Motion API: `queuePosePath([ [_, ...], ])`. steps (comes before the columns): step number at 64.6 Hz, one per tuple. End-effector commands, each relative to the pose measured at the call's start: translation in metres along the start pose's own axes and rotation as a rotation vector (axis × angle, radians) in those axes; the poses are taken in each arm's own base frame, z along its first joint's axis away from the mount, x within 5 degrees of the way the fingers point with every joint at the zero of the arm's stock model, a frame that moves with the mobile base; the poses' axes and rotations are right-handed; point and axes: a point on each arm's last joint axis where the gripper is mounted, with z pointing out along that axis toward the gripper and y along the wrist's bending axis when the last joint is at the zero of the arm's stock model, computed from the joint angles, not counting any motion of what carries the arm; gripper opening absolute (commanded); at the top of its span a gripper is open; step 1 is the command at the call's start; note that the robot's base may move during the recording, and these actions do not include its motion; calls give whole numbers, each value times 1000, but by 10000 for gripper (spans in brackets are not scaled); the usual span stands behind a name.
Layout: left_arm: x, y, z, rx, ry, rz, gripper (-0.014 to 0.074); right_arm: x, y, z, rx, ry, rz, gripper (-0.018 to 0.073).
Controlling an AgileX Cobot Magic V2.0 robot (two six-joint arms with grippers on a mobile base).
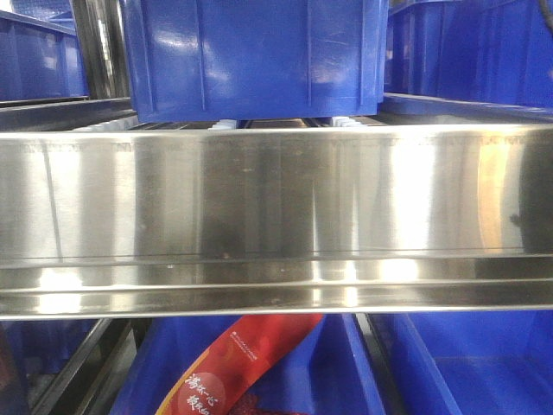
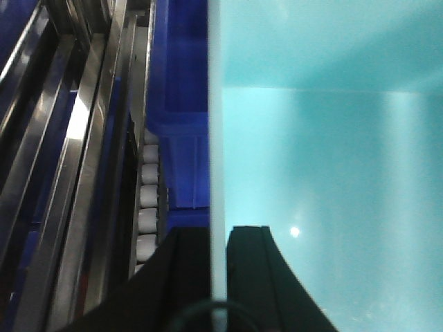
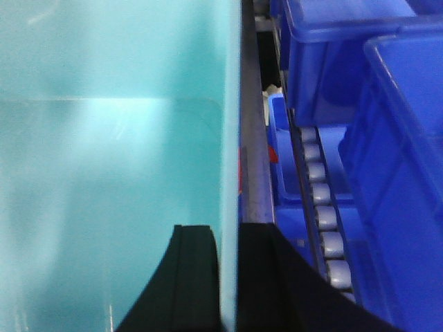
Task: Fetch blue bin and place on conveyor start
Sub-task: 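Lift the light-blue bin with both grippers and pull it off the shelf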
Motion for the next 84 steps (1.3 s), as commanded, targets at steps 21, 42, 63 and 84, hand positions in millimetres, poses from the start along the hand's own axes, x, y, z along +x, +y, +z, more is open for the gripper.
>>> queuePosePath([
  [21, -10, 7, -13, -39, -102, 42, -111, -12, -3, -7, 8, -117, -29, -162],
  [42, -11, 8, -13, -47, -111, 56, -111, -14, -2, -3, 24, -140, -45, -162],
  [63, -11, 8, -13, -47, -111, 56, -111, -15, -1, 4, 30, -148, -56, -162],
  [84, -11, 8, -13, -47, -113, 56, -111, -17, -3, -6, 24, -168, -50, -162],
])
